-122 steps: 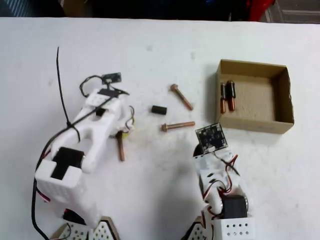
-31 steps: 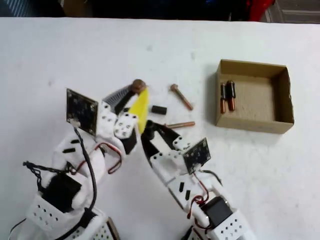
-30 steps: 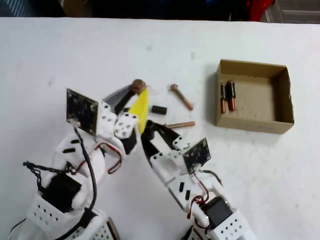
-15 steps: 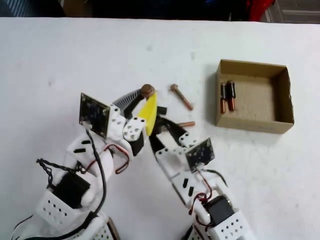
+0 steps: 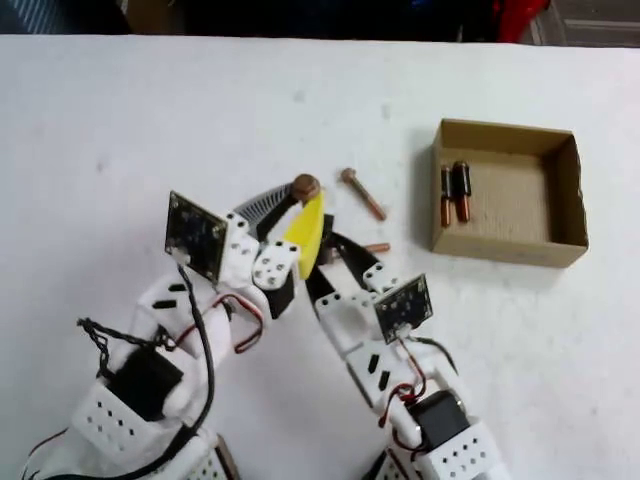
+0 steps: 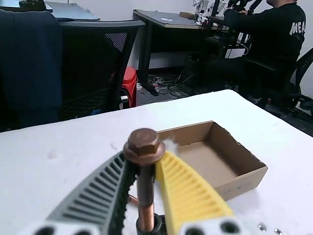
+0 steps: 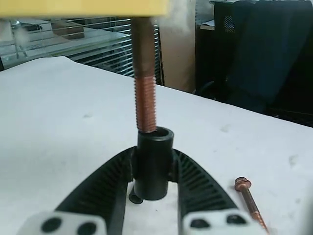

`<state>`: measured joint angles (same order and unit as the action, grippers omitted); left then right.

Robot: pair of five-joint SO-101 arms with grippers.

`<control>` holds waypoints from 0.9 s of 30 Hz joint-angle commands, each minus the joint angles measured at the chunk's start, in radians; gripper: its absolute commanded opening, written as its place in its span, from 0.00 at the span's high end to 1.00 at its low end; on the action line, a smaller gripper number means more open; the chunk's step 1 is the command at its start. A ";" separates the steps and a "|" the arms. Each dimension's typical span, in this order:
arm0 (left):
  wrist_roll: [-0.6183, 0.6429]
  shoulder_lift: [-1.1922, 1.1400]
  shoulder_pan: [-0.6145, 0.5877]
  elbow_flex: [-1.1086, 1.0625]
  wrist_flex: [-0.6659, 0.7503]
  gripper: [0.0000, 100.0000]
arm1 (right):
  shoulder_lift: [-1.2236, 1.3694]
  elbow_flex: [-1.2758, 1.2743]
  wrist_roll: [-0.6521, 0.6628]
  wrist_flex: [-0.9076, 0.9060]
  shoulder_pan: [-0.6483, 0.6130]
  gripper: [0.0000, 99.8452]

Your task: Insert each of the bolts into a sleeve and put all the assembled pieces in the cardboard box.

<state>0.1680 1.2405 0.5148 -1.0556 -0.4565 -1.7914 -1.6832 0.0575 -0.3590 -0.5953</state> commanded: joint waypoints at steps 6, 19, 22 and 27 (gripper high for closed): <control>-0.006 0.024 0.013 0.011 0.041 0.98 | -0.010 -0.006 0.097 0.021 0.012 0.98; -0.006 0.019 0.012 0.005 0.084 0.98 | -0.010 -0.006 0.095 0.018 0.016 0.98; -0.006 0.019 -0.013 0.003 0.083 0.98 | -0.010 -0.006 0.095 0.018 0.016 0.98; -0.003 0.021 -0.039 -0.051 0.092 0.98 | -0.010 -0.006 0.094 0.018 0.016 0.98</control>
<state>0.1711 1.2405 0.4856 -1.1032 -0.4089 -1.7898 -1.6832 0.1404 -0.3606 -0.5953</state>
